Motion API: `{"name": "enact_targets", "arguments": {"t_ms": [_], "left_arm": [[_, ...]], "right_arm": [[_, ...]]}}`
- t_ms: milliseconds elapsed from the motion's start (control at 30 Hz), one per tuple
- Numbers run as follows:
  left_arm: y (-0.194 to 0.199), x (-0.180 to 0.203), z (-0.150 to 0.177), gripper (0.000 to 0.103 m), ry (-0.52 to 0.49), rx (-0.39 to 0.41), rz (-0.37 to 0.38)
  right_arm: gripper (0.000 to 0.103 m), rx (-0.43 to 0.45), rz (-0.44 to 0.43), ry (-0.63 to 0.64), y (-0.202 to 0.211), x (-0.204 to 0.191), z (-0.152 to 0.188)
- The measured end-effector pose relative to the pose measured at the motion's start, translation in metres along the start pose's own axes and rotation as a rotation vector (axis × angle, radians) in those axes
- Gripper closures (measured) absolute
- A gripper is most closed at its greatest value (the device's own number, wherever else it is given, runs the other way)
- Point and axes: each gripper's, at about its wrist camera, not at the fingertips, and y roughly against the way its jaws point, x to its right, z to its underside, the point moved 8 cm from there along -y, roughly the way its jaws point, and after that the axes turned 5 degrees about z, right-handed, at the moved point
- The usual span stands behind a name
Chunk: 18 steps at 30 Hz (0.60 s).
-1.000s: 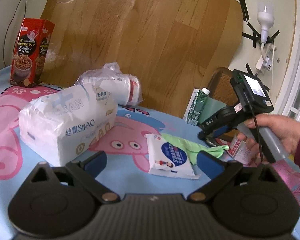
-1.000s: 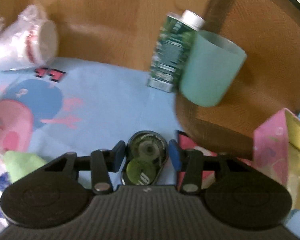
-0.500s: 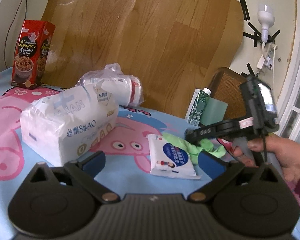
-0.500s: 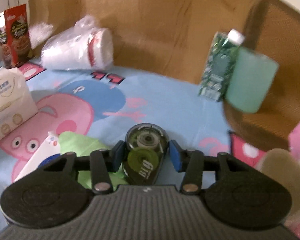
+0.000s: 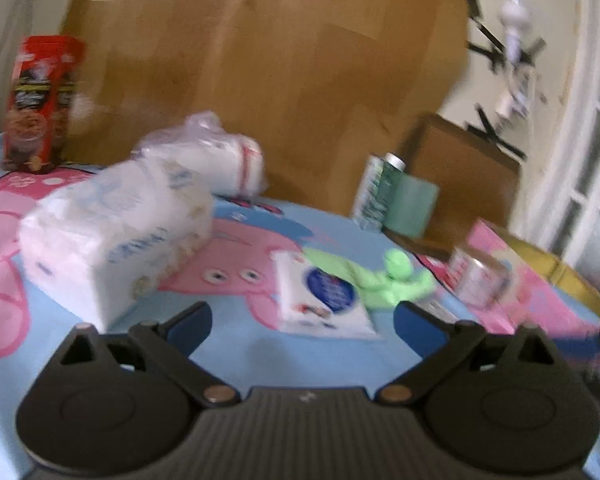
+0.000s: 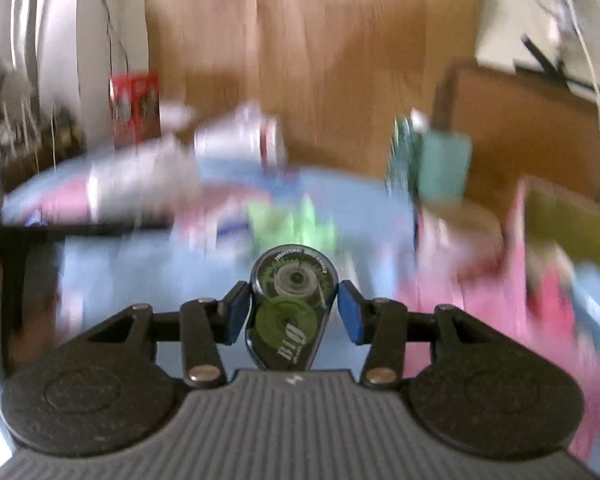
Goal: Organize soft objects
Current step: 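Carry the tape roller into the pink tin and release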
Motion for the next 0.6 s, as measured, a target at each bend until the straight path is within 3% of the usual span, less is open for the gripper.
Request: {"name": "enact_targets", "arguments": {"t_ms": [133,200,300,400,433,500,600], "left_arm": [[-0.001,0.053,0.021,0.006,0.052,-0.107,0.189],[-0.005,0.081,0.035,0.017,0.043,-0.192,0.257],[-0.009,0.108,0.050,0.029,0.067,-0.313,0.344],[-0.016,0.126,0.061,0.037,0.084,-0.387,0.403],[-0.020,0.132,0.065,0.038,0.072,-0.408,0.407],[-0.024,0.145,0.070,0.045,0.039,-0.406,0.409],[-0.032,0.166,0.067,0.046,0.020,-0.433,0.430]], "right_arm": [[0.051,-0.030,0.109,0.035,0.001,-0.002,0.045],[0.041,-0.009,0.121,-0.009,0.008,0.007,0.054],[0.040,0.001,0.109,-0.063,0.018,0.016,0.061],[0.048,0.025,0.085,-0.114,0.024,0.019,0.070],[0.064,0.040,0.082,-0.113,0.024,0.014,0.072],[0.063,0.058,0.079,-0.104,0.024,0.009,0.073],[0.063,0.088,0.118,-0.110,0.027,0.013,0.072]]}}
